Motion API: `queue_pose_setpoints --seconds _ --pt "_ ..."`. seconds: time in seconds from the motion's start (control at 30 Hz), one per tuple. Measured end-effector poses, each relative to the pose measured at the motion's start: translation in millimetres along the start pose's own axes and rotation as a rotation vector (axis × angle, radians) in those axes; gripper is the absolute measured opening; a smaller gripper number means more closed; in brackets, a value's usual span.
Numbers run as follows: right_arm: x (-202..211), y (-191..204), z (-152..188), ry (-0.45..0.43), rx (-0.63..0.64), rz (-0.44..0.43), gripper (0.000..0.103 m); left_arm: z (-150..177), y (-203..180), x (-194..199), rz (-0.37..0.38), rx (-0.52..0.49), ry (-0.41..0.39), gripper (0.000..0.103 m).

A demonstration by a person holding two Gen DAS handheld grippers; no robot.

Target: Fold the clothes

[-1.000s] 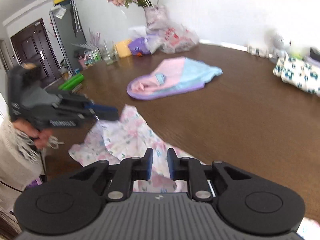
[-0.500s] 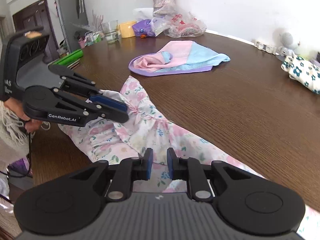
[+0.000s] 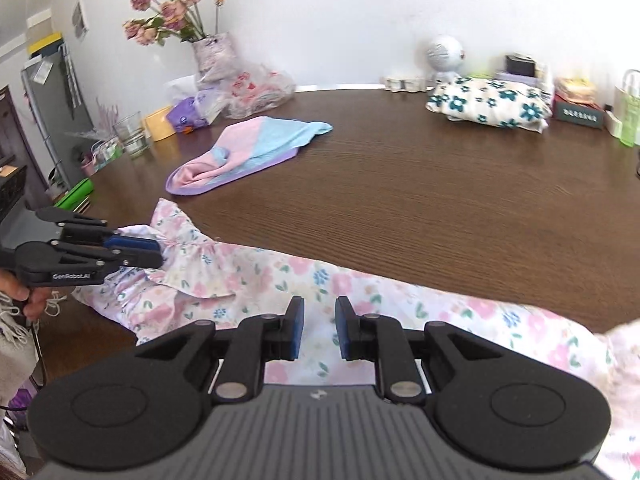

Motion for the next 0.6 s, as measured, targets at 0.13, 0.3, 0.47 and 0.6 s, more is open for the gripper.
queue_pose_setpoints --seconds 0.13,0.3,0.47,0.6 --pt "-3 -4 10 0.012 -0.01 0.002 0.02 -7 12 23 0.061 0.116 -0.067 0.035" --pt "-2 2 16 -0.004 0.011 0.004 0.025 -12 21 35 -0.02 0.154 -0.09 0.047" --pt "-2 6 17 -0.012 0.045 0.019 0.026 -13 27 35 -0.014 0.185 -0.073 0.001" --pt "-2 11 18 -0.012 0.082 0.039 0.026 -14 31 37 -0.013 0.202 -0.064 0.001"
Point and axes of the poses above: each gripper's, at about its wrist camera, not at the fingertips, and x roughly against the way its jaws point, y to its left, z to its underside, the point moved 2 cm from there along -x, roughly the way its jaws point
